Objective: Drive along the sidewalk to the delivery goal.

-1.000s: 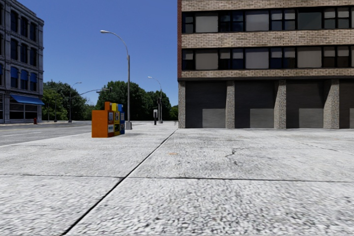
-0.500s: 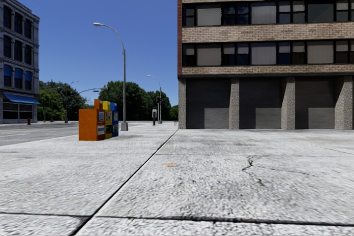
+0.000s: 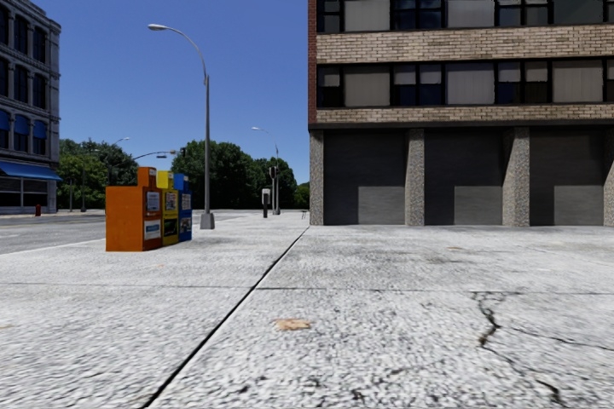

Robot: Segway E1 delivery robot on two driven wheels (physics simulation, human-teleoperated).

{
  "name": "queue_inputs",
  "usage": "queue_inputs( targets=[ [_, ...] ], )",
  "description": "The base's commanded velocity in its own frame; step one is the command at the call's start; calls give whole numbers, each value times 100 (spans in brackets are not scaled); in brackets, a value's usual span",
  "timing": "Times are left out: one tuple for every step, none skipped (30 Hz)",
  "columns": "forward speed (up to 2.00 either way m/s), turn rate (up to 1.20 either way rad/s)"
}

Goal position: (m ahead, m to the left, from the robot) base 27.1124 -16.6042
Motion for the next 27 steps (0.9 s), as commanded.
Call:
queue_inputs(
  targets=[
    [200, 0],
    [200, 0],
    [200, 0],
    [200, 0],
    [200, 0],
    [200, 0],
    [200, 0],
    [200, 0],
    [200, 0],
    [200, 0],
    [200, 0],
    [200, 0],
    [200, 0],
    [200, 0],
    [200, 0],
    [200, 0],
    [200, 0],
    [200, 0],
    [200, 0],
    [200, 0],
    [200, 0],
    [200, 0],
    [200, 0],
    [200, 0],
    [200, 0],
    [200, 0],
    [200, 0]
  ],
)
